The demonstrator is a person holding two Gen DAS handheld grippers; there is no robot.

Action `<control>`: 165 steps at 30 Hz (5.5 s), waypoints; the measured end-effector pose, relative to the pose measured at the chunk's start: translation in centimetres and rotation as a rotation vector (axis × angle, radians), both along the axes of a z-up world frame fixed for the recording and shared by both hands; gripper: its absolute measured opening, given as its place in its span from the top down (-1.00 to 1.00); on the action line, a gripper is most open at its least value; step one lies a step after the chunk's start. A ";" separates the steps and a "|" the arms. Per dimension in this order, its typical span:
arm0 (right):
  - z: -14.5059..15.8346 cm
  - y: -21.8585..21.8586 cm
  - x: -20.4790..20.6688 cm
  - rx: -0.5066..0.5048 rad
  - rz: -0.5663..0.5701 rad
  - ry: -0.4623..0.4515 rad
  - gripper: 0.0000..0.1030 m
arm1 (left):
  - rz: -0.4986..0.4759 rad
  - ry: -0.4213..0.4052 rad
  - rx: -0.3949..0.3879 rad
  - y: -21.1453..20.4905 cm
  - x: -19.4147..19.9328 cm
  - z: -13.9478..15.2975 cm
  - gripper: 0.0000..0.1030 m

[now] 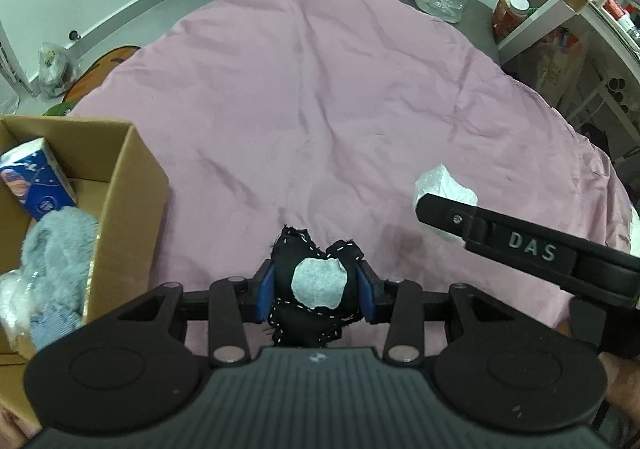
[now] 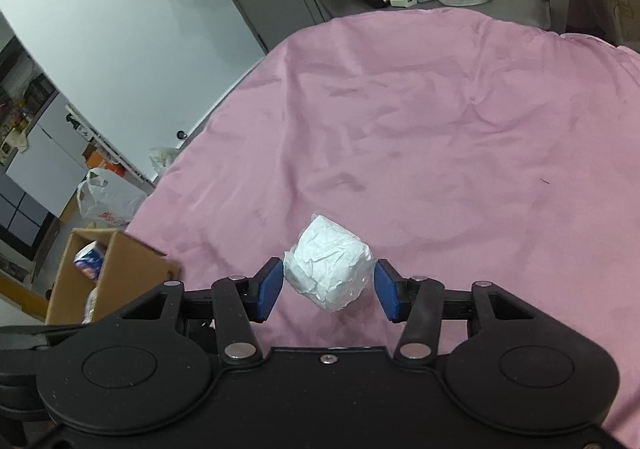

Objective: Organize soft objects

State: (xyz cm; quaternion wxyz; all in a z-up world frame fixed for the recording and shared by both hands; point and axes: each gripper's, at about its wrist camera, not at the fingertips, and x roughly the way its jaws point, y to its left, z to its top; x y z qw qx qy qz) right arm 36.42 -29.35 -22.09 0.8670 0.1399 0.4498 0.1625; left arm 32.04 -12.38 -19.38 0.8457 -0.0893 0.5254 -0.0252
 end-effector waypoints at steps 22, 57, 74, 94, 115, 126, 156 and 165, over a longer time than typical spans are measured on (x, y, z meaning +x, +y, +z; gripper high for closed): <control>7.1 3.2 -8.6 -0.015 0.013 -0.119 0.03 | 0.021 -0.108 -0.011 4.9 -7.0 7.2 0.20; 13.6 7.6 -13.9 -0.096 0.036 -0.215 0.03 | 0.065 -0.194 -0.012 13.2 -13.0 11.9 0.20; 13.5 12.6 -12.8 -0.104 0.061 -0.229 0.03 | 0.121 -0.187 -0.005 19.1 -12.2 11.6 0.20; 9.7 16.7 -9.9 -0.080 0.083 -0.184 0.03 | 0.137 -0.131 -0.036 22.1 -7.0 7.7 0.19; 6.9 19.6 -5.5 -0.042 0.133 -0.117 0.03 | 0.201 -0.002 -0.065 22.6 -1.0 2.8 -0.18; 6.1 22.2 -4.1 -0.044 0.189 -0.086 0.03 | 0.237 -0.034 -0.040 23.8 -1.6 4.6 -0.40; 11.2 17.9 -8.1 -0.046 0.069 -0.094 -0.66 | 0.217 -0.080 0.010 22.8 -7.3 10.1 -0.71; 14.0 15.2 -11.5 -0.043 0.019 -0.129 -0.92 | 0.175 -0.127 0.022 21.5 -10.5 11.9 -0.94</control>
